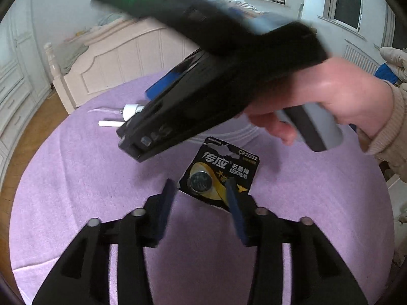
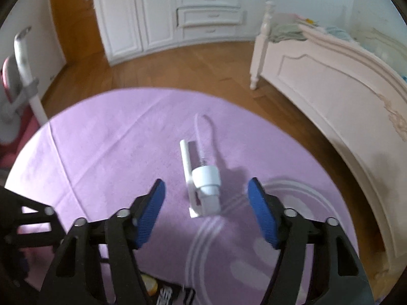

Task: Collect trash
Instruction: 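Move both tools back to the rug and grasp white nozzle with right tool, then grasp the black-and-gold battery card with left tool while right tool holds white nozzle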

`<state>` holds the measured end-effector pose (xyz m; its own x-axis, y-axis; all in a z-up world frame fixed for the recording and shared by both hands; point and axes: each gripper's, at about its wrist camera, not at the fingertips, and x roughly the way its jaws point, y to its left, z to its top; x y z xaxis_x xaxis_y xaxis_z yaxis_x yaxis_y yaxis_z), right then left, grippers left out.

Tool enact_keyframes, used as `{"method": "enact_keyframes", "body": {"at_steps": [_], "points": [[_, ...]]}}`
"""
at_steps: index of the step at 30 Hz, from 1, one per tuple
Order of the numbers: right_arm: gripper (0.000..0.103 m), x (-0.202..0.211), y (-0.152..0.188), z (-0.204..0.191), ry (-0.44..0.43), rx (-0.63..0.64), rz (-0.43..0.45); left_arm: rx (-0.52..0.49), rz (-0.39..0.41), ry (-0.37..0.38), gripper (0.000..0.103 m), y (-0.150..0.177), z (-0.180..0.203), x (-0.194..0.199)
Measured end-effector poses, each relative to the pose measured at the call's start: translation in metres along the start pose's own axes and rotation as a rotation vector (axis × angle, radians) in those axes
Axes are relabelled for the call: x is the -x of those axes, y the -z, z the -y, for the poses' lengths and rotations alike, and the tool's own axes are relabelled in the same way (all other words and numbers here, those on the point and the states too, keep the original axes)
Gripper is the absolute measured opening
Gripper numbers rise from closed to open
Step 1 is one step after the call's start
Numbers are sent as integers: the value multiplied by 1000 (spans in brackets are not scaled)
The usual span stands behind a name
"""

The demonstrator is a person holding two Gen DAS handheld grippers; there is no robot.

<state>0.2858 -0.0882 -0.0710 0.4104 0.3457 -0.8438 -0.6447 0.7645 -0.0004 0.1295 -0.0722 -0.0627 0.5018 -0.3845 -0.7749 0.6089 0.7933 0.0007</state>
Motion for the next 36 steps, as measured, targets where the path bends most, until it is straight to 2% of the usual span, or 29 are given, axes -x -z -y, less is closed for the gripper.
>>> {"method": "enact_keyframes", "body": {"at_steps": [1,2,4,7,9,12,18,20,22,26,28,30,31,32,34,36], "points": [[39,1,0,-1,-10,0,7,-8,-12,-20,74,0,2,-2],[28,2,-1,0,-13,-5,6,-17,-17,-35,78,-1,3,-3],[28,7,3,6,23,-30,14,-50,-21,-44,78,-3,8,-6],[28,24,13,21,-11,-123,59,-86,-19,-43,78,-8,14,-10],[28,41,24,34,-25,-195,98,-76,-23,-17,76,-13,12,-15],[28,69,42,50,-41,-283,157,-82,-15,4,60,-18,13,-18],[28,120,89,67,-53,-408,265,-68,-9,-13,59,-16,18,-16],[28,131,103,67,-60,-430,288,-49,3,-9,21,-14,13,-13],[28,144,123,68,-71,-461,314,2,7,20,21,-10,10,-9],[28,160,156,73,-92,-519,335,3,5,-4,22,-3,22,-2],[28,164,171,75,-97,-546,335,10,2,-18,24,-4,23,-3],[28,168,185,74,-101,-564,338,-5,-26,-13,40,-11,24,-10],[28,170,192,73,-105,-573,339,-26,-33,-29,67,-13,30,-11],[28,172,196,71,-106,-578,339,-43,-29,-45,86,-13,33,-12],[28,174,206,69,-109,-580,338,-96,-34,-64,88,-15,47,-15],[28,175,213,68,-115,-584,338,-112,-57,-36,85,-16,55,-23]]}}
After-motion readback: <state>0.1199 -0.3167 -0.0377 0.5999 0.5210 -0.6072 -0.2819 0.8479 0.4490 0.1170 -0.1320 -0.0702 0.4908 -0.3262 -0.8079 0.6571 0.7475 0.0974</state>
